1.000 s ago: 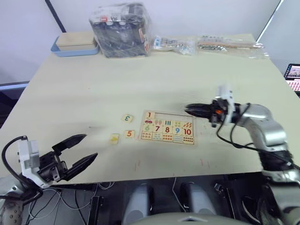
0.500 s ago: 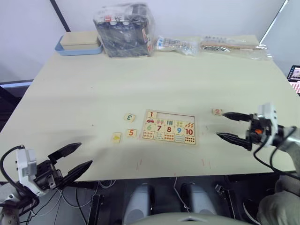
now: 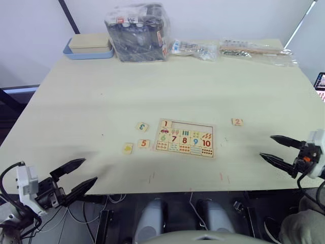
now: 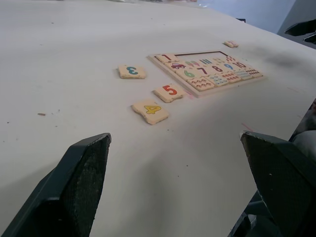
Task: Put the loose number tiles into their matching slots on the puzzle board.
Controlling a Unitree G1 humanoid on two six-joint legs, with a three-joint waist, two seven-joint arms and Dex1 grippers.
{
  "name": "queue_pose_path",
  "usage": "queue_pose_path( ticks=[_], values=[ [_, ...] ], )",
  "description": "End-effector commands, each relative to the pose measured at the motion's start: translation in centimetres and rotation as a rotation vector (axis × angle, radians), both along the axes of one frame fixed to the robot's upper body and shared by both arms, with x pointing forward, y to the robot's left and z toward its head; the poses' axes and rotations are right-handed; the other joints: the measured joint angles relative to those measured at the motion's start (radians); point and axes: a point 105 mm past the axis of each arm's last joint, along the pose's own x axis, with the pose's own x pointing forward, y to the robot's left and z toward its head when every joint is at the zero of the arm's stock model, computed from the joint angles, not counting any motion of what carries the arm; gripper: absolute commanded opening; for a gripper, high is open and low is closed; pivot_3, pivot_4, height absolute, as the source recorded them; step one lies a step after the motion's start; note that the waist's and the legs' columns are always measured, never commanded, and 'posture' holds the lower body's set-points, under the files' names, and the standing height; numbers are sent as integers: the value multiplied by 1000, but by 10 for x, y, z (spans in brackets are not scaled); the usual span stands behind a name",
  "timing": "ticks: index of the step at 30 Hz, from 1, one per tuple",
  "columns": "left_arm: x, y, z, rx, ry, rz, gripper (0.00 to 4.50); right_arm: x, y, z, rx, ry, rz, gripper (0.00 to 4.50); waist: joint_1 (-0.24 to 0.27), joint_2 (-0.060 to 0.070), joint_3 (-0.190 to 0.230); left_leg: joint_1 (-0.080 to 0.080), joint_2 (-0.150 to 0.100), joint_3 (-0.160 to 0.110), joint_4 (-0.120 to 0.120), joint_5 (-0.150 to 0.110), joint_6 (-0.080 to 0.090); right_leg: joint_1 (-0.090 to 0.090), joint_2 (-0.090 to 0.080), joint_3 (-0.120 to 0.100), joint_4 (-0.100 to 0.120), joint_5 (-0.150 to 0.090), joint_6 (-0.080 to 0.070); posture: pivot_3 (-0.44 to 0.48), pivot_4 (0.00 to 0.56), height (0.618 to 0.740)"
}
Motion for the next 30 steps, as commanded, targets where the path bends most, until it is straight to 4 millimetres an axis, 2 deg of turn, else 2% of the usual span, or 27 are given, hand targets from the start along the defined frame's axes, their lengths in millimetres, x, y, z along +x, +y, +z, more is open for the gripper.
queue_pose_path(
  ticks=[1,5,12,22,30],
  values=[
    [1,-4,5,5,-31,-26,4500,6,-2,16,-35,-58,14,4479,0,0,0,0,0,0,0,0,0,0,0,0,0,0,0,0,150,740],
    [5,-13,14,-9,-64,-71,4500,27,12,31,-65,-79,51,4479,-3,0,0,0,0,0,0,0,0,0,1,0,0,0,0,0,150,740],
    [5,-24,21,-37,-97,-138,4500,53,32,36,-139,-17,173,4479,0,0,0,0,0,0,0,0,0,0,0,0,0,0,-1,0,150,740],
    [1,-27,24,-68,-136,-176,4500,114,35,28,-328,45,239,4479,-10,1,0,-1,0,1,1,0,0,0,1,0,0,0,-1,0,150,740],
    [1,-29,23,-74,-140,-176,4500,135,37,20,-389,90,276,4479,-15,1,1,-1,-1,2,1,0,0,1,1,0,0,0,-1,0,150,740]
  ],
)
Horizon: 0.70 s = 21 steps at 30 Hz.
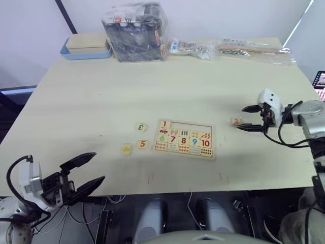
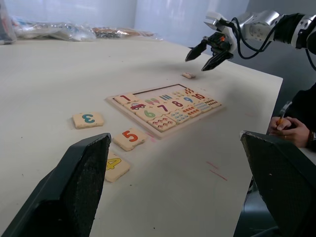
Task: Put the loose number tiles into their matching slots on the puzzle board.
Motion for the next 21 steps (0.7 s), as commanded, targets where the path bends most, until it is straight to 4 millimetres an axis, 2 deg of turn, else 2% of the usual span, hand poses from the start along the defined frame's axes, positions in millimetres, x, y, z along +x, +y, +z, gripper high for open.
queue_pose_path(
  ticks=[1,18,19,20,21],
  values=[
    [-2,-2,4,5,-30,-9,4500,7,-2,7,-35,-23,16,4479,-4,0,0,0,0,0,0,0,0,0,0,0,0,0,0,0,150,740],
    [-2,-2,4,9,-35,3,4500,15,9,-13,-104,-13,74,4479,-18,0,0,2,0,0,0,0,-1,1,0,0,1,0,0,0,150,740],
    [-2,-2,4,10,-36,3,4500,15,9,-14,-108,-12,75,3922,-18,1,0,2,0,0,0,0,-1,1,0,0,1,0,0,0,150,740],
    [-2,-2,4,11,-37,3,4500,15,9,-15,-114,-16,75,3650,-18,1,0,2,0,0,0,0,-1,1,0,0,2,0,0,0,150,740],
    [-2,-2,5,12,-37,3,4500,15,8,-15,-117,-20,76,3650,-18,0,0,2,0,0,0,0,-1,1,0,0,2,0,0,0,150,740]
  ],
)
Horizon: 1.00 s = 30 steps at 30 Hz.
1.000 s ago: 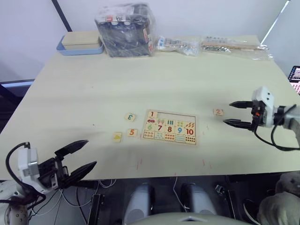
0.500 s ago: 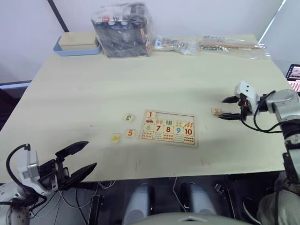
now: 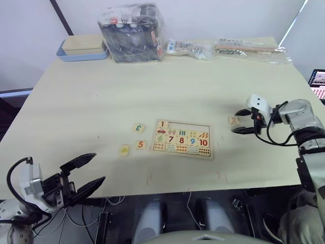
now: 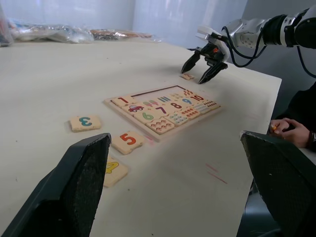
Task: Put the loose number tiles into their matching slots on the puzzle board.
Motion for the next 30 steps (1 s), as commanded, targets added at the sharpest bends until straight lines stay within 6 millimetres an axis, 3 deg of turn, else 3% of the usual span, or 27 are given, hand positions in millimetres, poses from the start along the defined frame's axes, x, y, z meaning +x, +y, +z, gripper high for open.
queue_pose_path(
  ticks=[1,10,16,30],
  values=[
    [-1,-1,6,18,-27,-7,4500,3,-1,7,-13,-37,5,3650,0,0,0,0,0,0,0,0,0,0,0,0,0,0,0,0,150,740],
    [1,-1,7,23,-30,-5,4500,3,-3,7,-14,-53,3,3650,0,0,0,0,0,0,0,0,0,1,0,0,0,0,0,0,150,740],
    [2,-2,8,23,-31,-7,4500,3,-4,7,-16,-59,-1,959,0,0,0,1,0,0,0,0,0,1,0,0,0,0,0,0,150,740],
    [4,-4,9,23,-30,-9,4500,2,2,23,6,-80,56,899,0,1,0,1,0,0,0,0,0,1,0,0,0,0,0,0,150,740]
  ],
)
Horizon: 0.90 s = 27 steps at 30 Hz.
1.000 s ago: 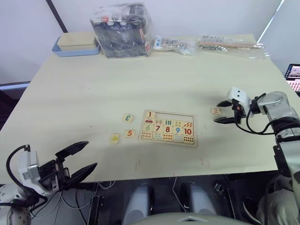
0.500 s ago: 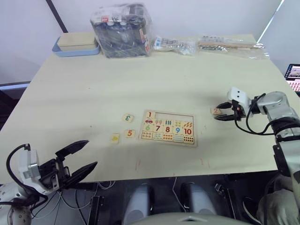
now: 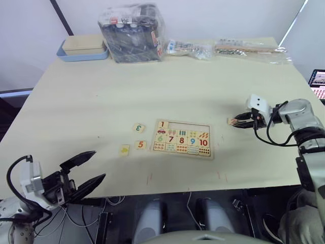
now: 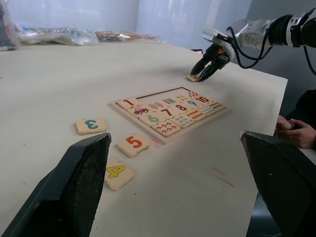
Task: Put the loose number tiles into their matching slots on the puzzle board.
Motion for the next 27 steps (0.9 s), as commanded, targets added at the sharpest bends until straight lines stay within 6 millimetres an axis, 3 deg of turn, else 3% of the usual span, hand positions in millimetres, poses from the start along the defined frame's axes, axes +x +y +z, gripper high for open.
queue_pose_path(
  ticks=[1,7,10,14,19,27],
  values=[
    [0,-3,6,17,-16,-19,4500,2,2,23,7,-57,31,899,0,1,0,0,0,0,0,0,0,0,0,0,0,0,0,0,150,740],
    [-1,-3,6,20,-10,-19,4500,-15,27,45,-21,-58,141,899,3,1,1,-1,0,-1,0,0,0,0,0,-1,0,0,0,0,150,740],
    [0,-2,6,22,-9,-18,4500,-43,54,56,-40,-19,230,899,4,2,1,-1,0,-1,0,0,0,0,-1,-1,0,0,0,0,150,740],
    [1,-1,7,24,-11,-19,4500,-57,73,66,-180,-76,200,899,4,2,1,-1,0,-2,0,0,0,-1,-1,-1,1,0,0,0,150,740],
    [2,1,9,29,-14,-18,4500,-77,102,78,-266,0,190,899,3,2,1,-2,0,-2,0,-1,0,-3,-2,-1,0,0,0,0,150,740],
    [1,3,9,29,-14,-27,4500,-66,153,84,-280,8,111,899,0,2,1,-2,0,-3,0,-1,0,-4,-8,-2,0,0,0,0,150,740]
  ],
)
